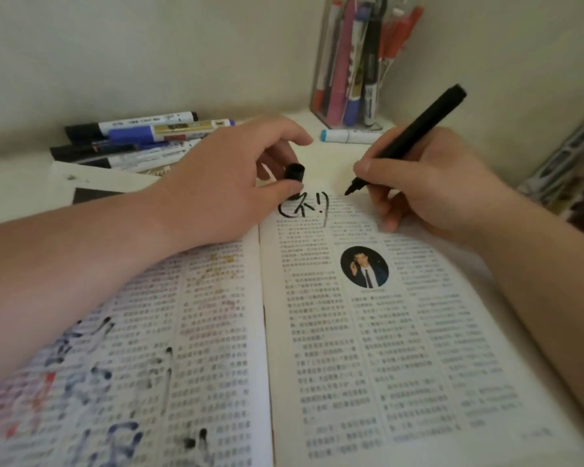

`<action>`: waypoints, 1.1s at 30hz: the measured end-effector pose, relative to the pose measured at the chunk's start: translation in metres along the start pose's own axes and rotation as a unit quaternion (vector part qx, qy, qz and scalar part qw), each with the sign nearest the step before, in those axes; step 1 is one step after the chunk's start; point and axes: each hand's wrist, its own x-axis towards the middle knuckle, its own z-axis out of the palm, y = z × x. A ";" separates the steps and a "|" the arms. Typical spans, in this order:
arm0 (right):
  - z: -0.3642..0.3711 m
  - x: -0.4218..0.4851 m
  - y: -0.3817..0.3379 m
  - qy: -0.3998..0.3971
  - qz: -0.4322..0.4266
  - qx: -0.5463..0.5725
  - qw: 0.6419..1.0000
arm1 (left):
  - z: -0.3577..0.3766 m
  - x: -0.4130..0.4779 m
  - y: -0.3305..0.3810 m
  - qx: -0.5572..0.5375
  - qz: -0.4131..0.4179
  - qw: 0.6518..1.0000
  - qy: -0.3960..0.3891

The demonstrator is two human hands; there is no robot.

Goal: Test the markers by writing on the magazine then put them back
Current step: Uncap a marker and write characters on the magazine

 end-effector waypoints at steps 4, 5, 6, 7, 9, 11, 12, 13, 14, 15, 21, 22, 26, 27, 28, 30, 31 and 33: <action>0.000 0.001 -0.002 -0.002 0.000 -0.002 1.000 | -0.001 0.002 0.000 0.008 0.001 1.000 0.025; 0.000 0.002 -0.002 0.005 -0.002 -0.004 1.000 | -0.001 0.003 -0.001 0.014 0.002 1.000 0.026; 0.000 0.002 -0.002 0.013 -0.003 -0.011 1.000 | -0.001 0.003 -0.002 0.020 0.002 1.000 0.024; -0.001 0.003 -0.002 0.019 -0.003 -0.024 1.000 | 0.000 0.003 -0.003 0.024 0.003 0.999 0.021; -0.001 0.004 -0.002 0.026 -0.002 -0.053 0.998 | 0.001 0.002 -0.004 0.028 0.003 1.000 0.009; -0.001 0.005 -0.002 0.028 0.002 -0.066 0.997 | 0.001 0.002 -0.004 0.023 0.002 1.000 -0.002; -0.001 0.005 -0.002 0.026 0.004 -0.067 0.997 | 0.001 0.002 -0.003 0.022 0.000 1.000 -0.008; 0.000 0.005 -0.002 0.024 0.005 -0.065 0.998 | 0.001 0.002 -0.003 0.024 0.001 1.000 -0.013; 0.000 0.005 -0.002 0.021 0.003 -0.062 0.998 | 0.000 0.002 -0.002 0.029 0.004 0.999 -0.018; 0.000 0.005 -0.002 0.019 0.000 -0.060 0.998 | -0.001 0.002 -0.001 0.034 0.007 0.999 -0.024; 0.002 0.005 -0.004 0.009 -0.004 -0.073 0.997 | -0.002 0.003 0.000 0.041 0.022 0.999 -0.021; 0.002 0.005 -0.003 0.009 -0.002 -0.078 0.997 | -0.002 0.003 0.000 0.039 0.021 0.999 -0.018; 0.001 0.006 -0.003 0.004 0.004 -0.090 0.996 | -0.001 0.002 -0.001 0.034 0.017 0.999 -0.009; 0.001 0.006 -0.004 0.003 0.005 -0.099 0.995 | -0.001 0.002 -0.001 0.035 0.018 0.999 -0.009; 0.001 0.006 -0.005 0.003 0.005 -0.113 0.994 | -0.001 0.002 -0.001 0.036 0.019 0.999 -0.010; 0.002 0.008 -0.006 0.008 0.010 -0.142 0.990 | -0.001 0.003 -0.001 0.038 0.022 0.999 -0.011; 0.002 0.010 -0.006 0.017 0.015 -0.153 0.988 | -0.001 0.002 -0.001 0.041 0.024 0.999 -0.010; 0.001 0.014 -0.003 0.048 0.026 -0.162 0.985 | -0.001 0.002 -0.001 0.043 0.027 0.999 -0.010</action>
